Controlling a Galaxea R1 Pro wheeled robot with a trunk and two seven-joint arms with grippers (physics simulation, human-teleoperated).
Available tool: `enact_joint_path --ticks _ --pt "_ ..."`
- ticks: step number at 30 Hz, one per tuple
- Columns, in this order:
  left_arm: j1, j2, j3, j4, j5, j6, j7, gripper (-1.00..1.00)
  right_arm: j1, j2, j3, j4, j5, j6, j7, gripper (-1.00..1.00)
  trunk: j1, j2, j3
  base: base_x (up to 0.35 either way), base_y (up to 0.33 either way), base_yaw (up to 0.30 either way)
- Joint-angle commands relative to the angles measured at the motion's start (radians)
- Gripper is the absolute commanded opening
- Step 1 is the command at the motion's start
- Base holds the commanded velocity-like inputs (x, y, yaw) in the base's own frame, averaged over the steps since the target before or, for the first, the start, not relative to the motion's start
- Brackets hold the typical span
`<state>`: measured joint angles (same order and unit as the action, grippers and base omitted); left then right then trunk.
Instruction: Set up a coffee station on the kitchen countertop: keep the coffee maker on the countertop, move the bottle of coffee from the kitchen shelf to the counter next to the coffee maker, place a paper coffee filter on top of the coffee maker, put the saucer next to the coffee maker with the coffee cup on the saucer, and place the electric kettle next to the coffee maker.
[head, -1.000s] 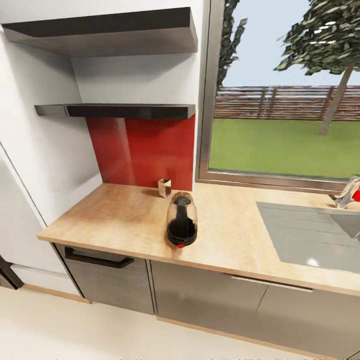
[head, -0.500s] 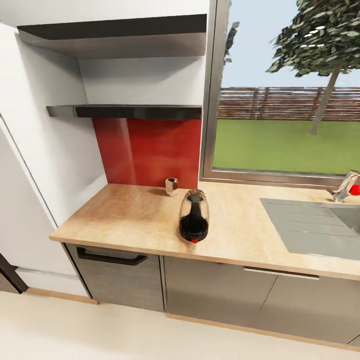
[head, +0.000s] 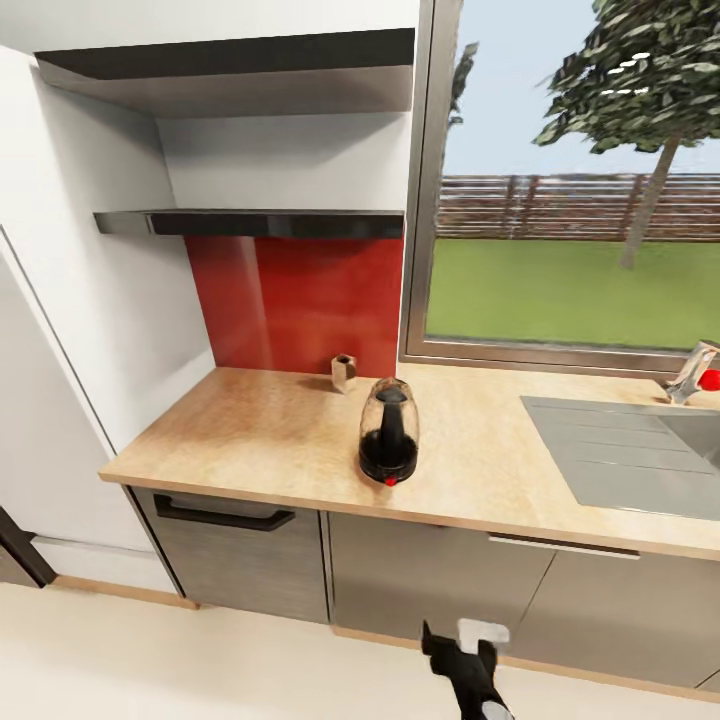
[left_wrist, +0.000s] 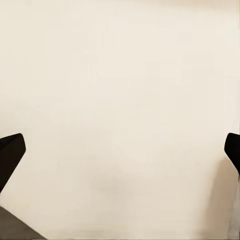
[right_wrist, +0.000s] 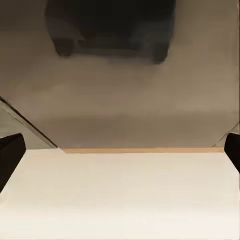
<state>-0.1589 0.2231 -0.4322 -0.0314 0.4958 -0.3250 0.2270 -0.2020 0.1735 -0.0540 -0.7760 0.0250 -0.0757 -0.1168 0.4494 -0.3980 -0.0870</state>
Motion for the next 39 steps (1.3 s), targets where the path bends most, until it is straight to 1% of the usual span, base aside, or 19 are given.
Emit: enact_joint_path --ticks 1,3,5,6,8,10,11,12,14,15,18,19,20,22,23,25,28,34,39 --pt "-0.001 0.0 -0.009 0.001 0.006 0.008 0.004 1.0 -0.001 0.001 0.018 -0.022 0.003 -0.003 -0.009 1.0 0.001 -0.002 -0.002 0.0 0.0 0.0" --pt "-0.001 -0.003 -0.008 0.003 0.006 0.042 0.003 1.0 -0.001 0.001 0.098 -0.107 0.004 -0.003 -0.061 1.0 0.001 -0.002 -0.002 0.0 0.0 0.0" --pt "-0.001 -0.005 -0.008 0.004 0.006 0.078 0.003 1.0 -0.001 0.001 0.174 -0.2 0.004 -0.001 -0.143 1.0 0.001 -0.002 -0.002 0.0 0.0 0.0" --pt "-0.001 -0.005 -0.008 0.004 0.006 0.087 0.003 1.0 -0.001 0.001 0.194 -0.222 0.004 -0.001 -0.163 1.0 0.001 -0.002 -0.002 0.0 0.0 0.0" --pt "-0.001 -0.006 -0.008 0.004 0.006 0.115 0.003 1.0 -0.001 0.001 0.274 -0.304 0.003 0.003 -0.231 1.0 0.001 -0.002 -0.002 0.0 0.0 0.0" --pt "-0.001 -0.007 -0.008 0.004 0.006 0.129 0.003 1.0 -0.001 0.001 0.349 -0.379 0.004 0.009 -0.275 1.0 0.001 -0.002 -0.002 0.0 0.0 0.0" --pt "-0.001 -0.007 -0.008 0.004 0.006 0.131 0.003 1.0 -0.001 0.001 0.364 -0.398 0.004 0.012 -0.284 1.0 0.001 -0.002 -0.002 0.0 0.0 0.0" --pt "-0.001 -0.008 -0.008 0.004 0.006 0.134 0.003 1.0 -0.001 0.001 0.389 -0.436 0.003 0.023 -0.299 1.0 0.001 -0.002 -0.002 0.0 0.0 0.0" --pt "-0.001 -0.008 -0.008 0.003 0.006 0.137 0.0 1.0 -0.001 0.001 0.421 -0.52 0.003 0.069 -0.319 1.0 0.001 -0.002 -0.002 0.0 0.0 0.0" --pt "-0.001 -0.008 -0.008 0.003 0.006 0.138 0.0 1.0 -0.001 0.001 0.427 -0.542 0.003 0.087 -0.322 1.0 0.001 -0.002 -0.002 0.0 0.0 0.0" --pt "-0.001 -0.009 -0.008 0.003 0.005 0.139 -0.004 1.0 -0.002 0.001 0.449 -0.667 0.003 0.214 -0.33 1.0 0.001 -0.002 -0.002 0.0 0.0 0.0" --pt "-0.001 -0.01 -0.008 0.003 0.005 0.139 -0.004 1.0 -0.003 0.001 0.451 -0.68 0.003 0.236 -0.33 1.0 0.001 -0.002 -0.002 0.0 0.0 0.0" --pt "-0.001 -0.01 -0.008 0.002 0.004 0.139 -0.005 1.0 -0.007 0.001 0.454 -0.697 0.002 0.275 -0.331 1.0 0.001 -0.002 -0.002 0.0 0.0 0.0" --pt "-0.001 -0.011 -0.01 0.002 -0.007 0.137 -0.006 1.0 -0.055 0.001 0.457 -0.719 0.001 0.36 -0.331 1.0 0.001 -0.002 -0.002 0.0 0.0 0.0" --pt "-0.001 -0.018 -0.011 0.002 -0.029 0.137 -0.005 1.0 -0.087 0.001 0.458 -0.726 0.001 0.386 -0.33 1.0 0.001 -0.002 -0.002 0.0 0.0 0.0" --pt "-0.001 -0.022 -0.01 0.002 -0.043 0.136 -0.005 1.0 -0.098 0.001 0.458 -0.728 0.002 0.395 -0.33 1.0 0.001 -0.002 -0.002 0.0 0.0 0.0" --pt "-0.002 -0.022 -0.01 0.002 -0.049 0.139 -0.006 1.0 -0.103 0.001 0.456 -0.729 0.003 0.398 -0.33 1.0 0.001 -0.002 -0.002 0.0 0.0 0.0" --pt "-0.002 -0.024 -0.008 0.003 -0.05 0.141 -0.002 1.0 -0.105 0.001 0.449 -0.729 0.004 0.397 -0.33 1.0 0.001 -0.002 -0.002 0.208 0.145 0.0" --pt "-0.001 -0.025 -0.008 0.004 -0.049 0.141 -0.004 1.0 -0.105 0.001 0.448 -0.727 0.004 0.396 -0.33 1.0 0.001 -0.002 -0.002 0.036 0.024 0.0"
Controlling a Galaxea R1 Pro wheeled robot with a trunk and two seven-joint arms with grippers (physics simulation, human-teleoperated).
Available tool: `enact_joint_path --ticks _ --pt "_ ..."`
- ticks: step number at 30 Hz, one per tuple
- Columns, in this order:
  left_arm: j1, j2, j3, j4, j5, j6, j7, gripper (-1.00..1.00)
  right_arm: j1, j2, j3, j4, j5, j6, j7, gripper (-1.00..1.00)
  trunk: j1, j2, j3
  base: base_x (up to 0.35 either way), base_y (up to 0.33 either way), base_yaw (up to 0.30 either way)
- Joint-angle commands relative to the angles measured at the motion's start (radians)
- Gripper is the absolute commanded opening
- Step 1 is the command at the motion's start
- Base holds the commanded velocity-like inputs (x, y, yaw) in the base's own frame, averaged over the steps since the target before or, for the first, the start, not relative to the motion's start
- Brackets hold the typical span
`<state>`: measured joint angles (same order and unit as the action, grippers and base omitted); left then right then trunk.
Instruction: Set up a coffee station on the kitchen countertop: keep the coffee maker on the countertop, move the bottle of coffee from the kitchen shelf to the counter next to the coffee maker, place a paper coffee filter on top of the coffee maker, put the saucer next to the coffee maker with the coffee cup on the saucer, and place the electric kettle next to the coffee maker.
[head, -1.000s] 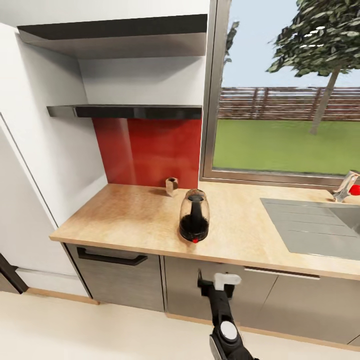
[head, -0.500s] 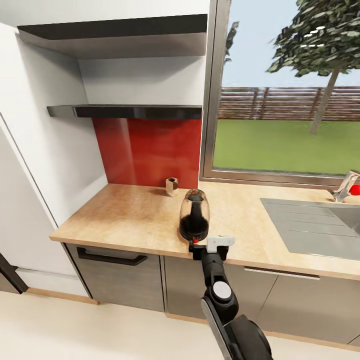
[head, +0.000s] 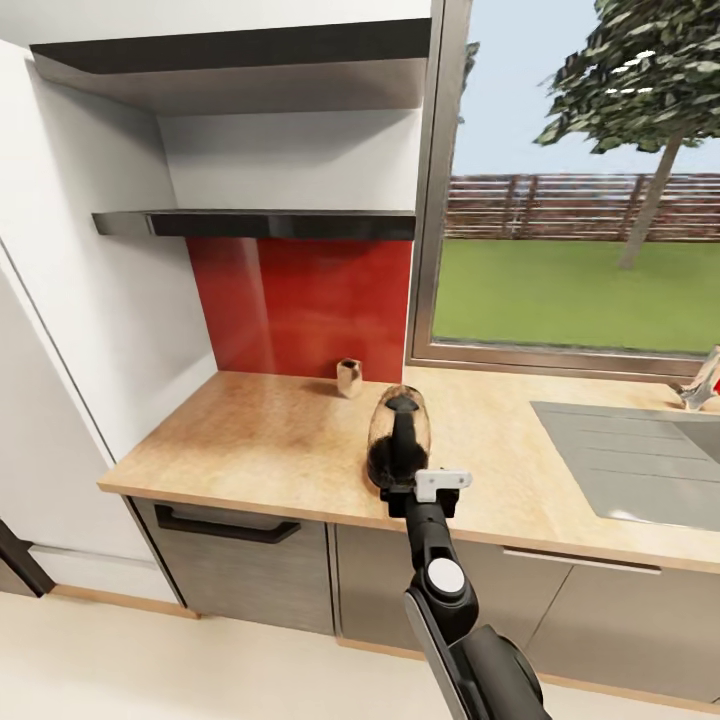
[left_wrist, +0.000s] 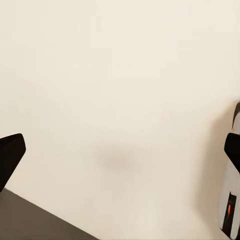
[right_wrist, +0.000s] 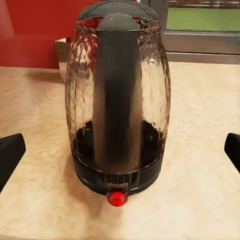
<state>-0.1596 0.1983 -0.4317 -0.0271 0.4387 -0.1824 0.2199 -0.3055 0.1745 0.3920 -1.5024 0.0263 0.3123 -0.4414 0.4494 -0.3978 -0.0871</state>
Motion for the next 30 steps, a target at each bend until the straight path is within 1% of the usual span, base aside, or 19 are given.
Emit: enact_joint_path --ticks 1,4,6,8,9,11,15,22,30 --pt "0.0 0.0 -0.009 -0.001 0.008 -0.002 0.003 1.0 -0.001 0.0 0.001 -0.001 0.003 0.008 -0.005 1.0 0.001 -0.002 -0.002 0.009 0.007 0.0" --pt "0.0 -0.001 -0.009 -0.001 0.008 -0.002 0.003 1.0 0.0 0.0 0.001 -0.001 0.004 0.008 -0.005 1.0 0.001 -0.002 -0.002 0.004 0.003 0.0" --pt "-0.007 -0.013 -0.011 -0.012 -0.004 -0.013 0.009 1.0 0.0 0.0 0.0 0.01 0.002 0.009 -0.005 1.0 0.001 -0.002 -0.002 0.0 0.0 0.0" --pt "-0.006 -0.024 -0.011 -0.023 -0.005 -0.024 0.008 1.0 0.0 0.0 0.0 0.022 0.002 0.01 -0.005 1.0 0.001 -0.002 -0.002 0.0 0.0 0.0" --pt "-0.006 -0.025 -0.011 -0.029 -0.005 -0.03 0.008 1.0 0.0 0.0 0.0 0.027 0.002 0.01 -0.005 1.0 0.001 -0.002 -0.002 0.0 0.0 0.0" --pt "-0.002 -0.014 -0.01 -0.029 0.005 -0.032 0.007 1.0 0.0 0.0 -0.001 0.034 0.002 0.01 -0.005 1.0 0.001 -0.002 -0.002 0.0 0.0 0.0" --pt "0.0 -0.008 -0.009 -0.021 0.011 -0.017 0.006 1.0 0.0 0.0 -0.001 0.04 0.0 0.009 -0.006 1.0 0.001 -0.002 -0.002 0.0 0.0 0.0" --pt "0.0 -0.006 -0.013 -0.026 0.012 -0.056 -0.003 1.0 0.0 0.0 -0.001 0.043 0.0 0.008 -0.006 1.0 0.001 -0.002 -0.002 0.0 0.0 0.0" --pt "-0.004 -0.006 -0.016 -0.071 0.008 -0.1 -0.012 1.0 0.0 0.0 -0.001 0.044 0.0 0.009 -0.006 1.0 0.001 -0.002 -0.002 0.0 0.0 0.0"
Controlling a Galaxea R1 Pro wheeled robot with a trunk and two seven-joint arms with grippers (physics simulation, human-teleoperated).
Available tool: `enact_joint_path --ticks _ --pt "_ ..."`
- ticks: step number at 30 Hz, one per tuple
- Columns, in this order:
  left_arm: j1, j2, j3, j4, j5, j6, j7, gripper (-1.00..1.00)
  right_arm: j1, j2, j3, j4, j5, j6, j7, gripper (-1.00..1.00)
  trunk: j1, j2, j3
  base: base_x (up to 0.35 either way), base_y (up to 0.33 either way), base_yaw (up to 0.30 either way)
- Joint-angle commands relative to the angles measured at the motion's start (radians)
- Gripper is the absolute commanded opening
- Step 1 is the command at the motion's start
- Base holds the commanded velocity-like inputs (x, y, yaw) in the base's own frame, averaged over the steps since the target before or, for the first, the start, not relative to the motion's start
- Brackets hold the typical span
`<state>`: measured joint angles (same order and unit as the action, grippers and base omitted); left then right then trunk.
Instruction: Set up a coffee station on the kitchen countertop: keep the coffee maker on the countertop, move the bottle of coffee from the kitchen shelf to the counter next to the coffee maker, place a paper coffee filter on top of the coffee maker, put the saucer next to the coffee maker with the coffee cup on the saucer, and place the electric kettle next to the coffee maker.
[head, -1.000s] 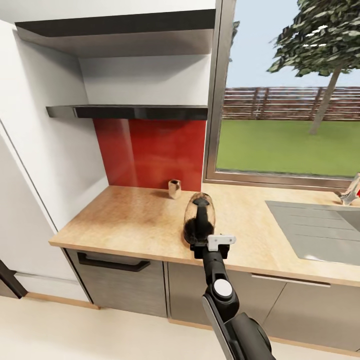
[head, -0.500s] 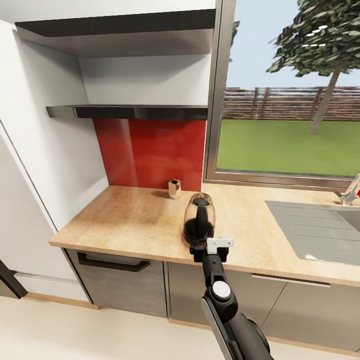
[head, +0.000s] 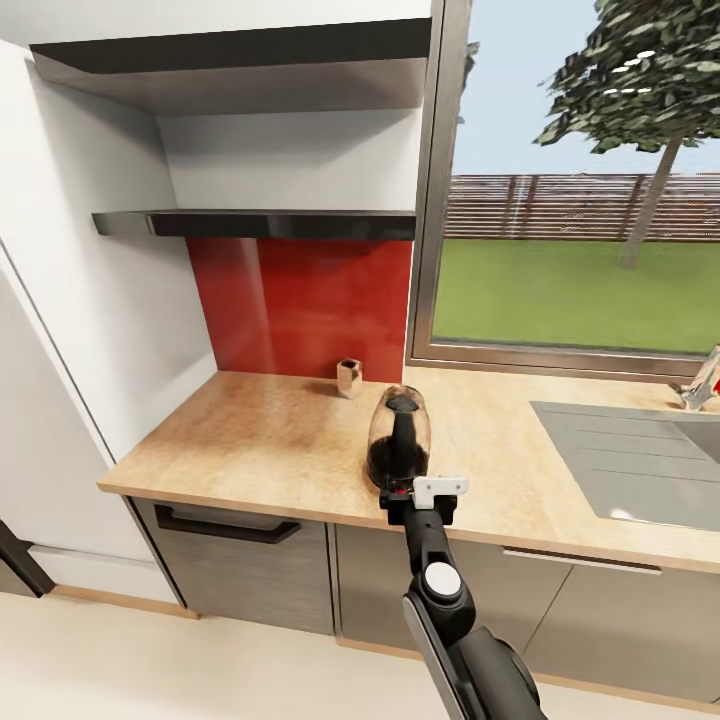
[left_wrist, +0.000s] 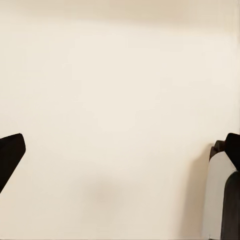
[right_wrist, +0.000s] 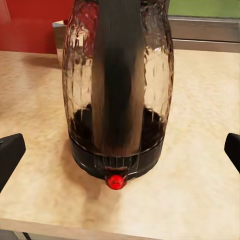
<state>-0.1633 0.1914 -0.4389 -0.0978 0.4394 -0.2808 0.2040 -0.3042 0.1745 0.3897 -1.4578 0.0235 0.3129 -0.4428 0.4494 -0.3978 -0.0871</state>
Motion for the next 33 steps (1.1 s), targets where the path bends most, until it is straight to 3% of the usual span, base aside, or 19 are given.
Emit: enact_joint_path --ticks 1,9,10,33 --pt "-0.001 0.001 -0.008 -0.006 0.006 -0.008 0.004 1.0 -0.001 0.0 0.001 -0.001 0.003 0.008 -0.005 1.0 0.001 -0.002 -0.002 0.0 0.0 0.0" --pt "-0.01 -0.001 -0.008 -0.052 0.006 -0.052 0.003 1.0 -0.001 0.0 -0.001 -0.001 0.003 0.009 -0.005 1.0 0.001 -0.002 -0.002 0.164 0.0 0.0" --pt "-0.009 0.0 -0.008 -0.201 0.005 -0.183 0.003 1.0 -0.001 0.0 -0.001 -0.001 0.003 0.009 -0.005 1.0 0.001 -0.002 -0.002 0.296 0.0 0.0" --pt "-0.005 0.005 -0.004 -0.194 0.007 -0.189 0.005 1.0 -0.001 -0.001 -0.002 0.006 0.003 0.008 -0.005 1.0 0.001 -0.002 -0.002 0.083 0.011 0.0"
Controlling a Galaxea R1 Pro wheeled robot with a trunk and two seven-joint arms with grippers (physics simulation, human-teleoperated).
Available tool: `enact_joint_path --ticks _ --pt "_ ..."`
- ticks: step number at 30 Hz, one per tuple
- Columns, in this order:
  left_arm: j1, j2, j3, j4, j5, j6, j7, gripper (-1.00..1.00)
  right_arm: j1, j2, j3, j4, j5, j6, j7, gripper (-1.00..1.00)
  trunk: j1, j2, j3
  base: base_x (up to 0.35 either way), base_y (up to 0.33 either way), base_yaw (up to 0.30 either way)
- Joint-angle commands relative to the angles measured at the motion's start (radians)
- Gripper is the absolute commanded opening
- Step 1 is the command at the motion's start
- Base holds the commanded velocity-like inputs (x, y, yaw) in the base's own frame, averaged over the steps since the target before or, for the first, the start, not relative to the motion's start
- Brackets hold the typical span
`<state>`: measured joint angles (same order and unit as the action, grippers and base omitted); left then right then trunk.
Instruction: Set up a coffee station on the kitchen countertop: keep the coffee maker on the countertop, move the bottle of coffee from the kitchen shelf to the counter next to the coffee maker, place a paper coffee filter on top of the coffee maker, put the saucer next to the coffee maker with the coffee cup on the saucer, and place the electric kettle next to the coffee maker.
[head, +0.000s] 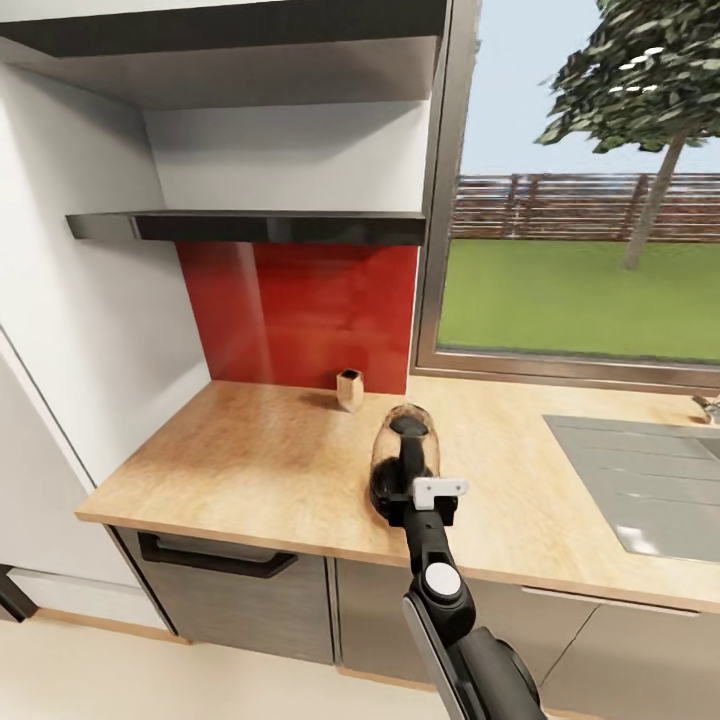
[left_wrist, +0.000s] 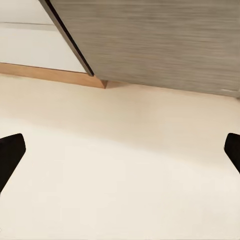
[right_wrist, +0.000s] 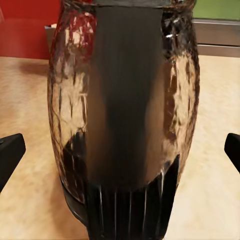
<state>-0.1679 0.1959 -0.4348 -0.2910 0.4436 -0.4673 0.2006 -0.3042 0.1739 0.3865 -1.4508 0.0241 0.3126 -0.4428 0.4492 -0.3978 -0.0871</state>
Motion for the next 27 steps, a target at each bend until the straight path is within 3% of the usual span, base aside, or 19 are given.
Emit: enact_joint_path --ticks 1,27 --pt "-0.001 0.001 -0.009 0.0 0.003 -0.002 0.008 1.0 -0.001 0.0 0.002 -0.001 0.003 0.008 -0.005 1.0 0.001 -0.002 -0.002 0.06 0.015 0.0" --pt "-0.001 0.002 -0.009 0.001 0.003 -0.003 0.008 1.0 -0.001 0.0 0.002 0.018 0.002 0.008 -0.005 1.0 0.001 -0.002 -0.002 0.025 0.001 0.0"
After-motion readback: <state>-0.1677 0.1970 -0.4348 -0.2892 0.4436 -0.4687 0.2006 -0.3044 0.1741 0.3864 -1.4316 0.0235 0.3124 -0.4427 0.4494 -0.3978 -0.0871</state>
